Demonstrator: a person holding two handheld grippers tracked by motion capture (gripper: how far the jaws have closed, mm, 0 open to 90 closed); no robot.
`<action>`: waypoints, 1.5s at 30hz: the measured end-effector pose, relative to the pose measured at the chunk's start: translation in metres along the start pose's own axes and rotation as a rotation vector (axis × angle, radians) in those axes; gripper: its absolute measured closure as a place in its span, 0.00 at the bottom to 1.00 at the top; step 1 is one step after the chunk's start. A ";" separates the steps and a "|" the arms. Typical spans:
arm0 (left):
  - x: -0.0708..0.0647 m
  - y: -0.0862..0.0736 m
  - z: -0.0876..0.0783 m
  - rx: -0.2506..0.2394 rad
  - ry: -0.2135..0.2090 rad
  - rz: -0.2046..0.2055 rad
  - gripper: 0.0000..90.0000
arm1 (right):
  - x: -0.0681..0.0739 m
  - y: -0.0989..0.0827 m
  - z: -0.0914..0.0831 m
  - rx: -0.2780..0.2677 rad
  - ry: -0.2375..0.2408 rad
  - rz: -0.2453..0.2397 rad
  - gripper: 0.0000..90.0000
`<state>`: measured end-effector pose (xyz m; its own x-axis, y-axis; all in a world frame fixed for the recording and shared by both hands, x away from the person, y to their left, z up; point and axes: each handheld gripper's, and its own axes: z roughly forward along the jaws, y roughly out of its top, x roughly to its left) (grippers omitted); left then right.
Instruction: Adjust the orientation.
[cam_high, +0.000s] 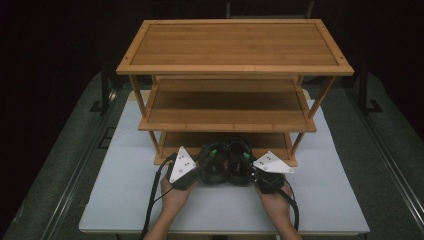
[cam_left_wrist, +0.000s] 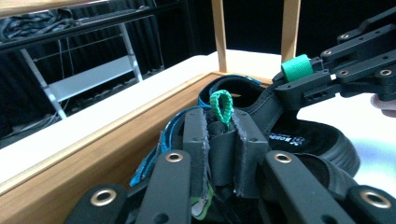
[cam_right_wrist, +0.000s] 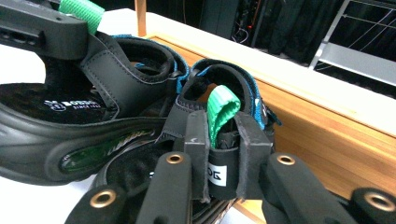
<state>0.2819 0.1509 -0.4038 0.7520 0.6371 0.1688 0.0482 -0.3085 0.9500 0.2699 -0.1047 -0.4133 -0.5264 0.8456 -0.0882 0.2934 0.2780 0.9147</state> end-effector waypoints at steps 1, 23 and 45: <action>-0.001 -0.001 -0.001 0.002 -0.001 -0.001 0.84 | 0.000 0.000 -0.001 0.001 0.004 -0.001 0.85; 0.007 0.006 0.008 0.017 0.048 0.030 0.87 | 0.000 0.007 0.006 -0.002 -0.010 -0.013 0.85; -0.016 -0.013 -0.014 0.053 -0.015 0.009 0.72 | 0.008 -0.007 -0.008 0.002 0.046 -0.004 0.64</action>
<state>0.2599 0.1544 -0.4150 0.7623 0.6236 0.1731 0.0758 -0.3517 0.9330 0.2573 -0.1036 -0.4168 -0.5641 0.8224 -0.0737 0.2925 0.2825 0.9136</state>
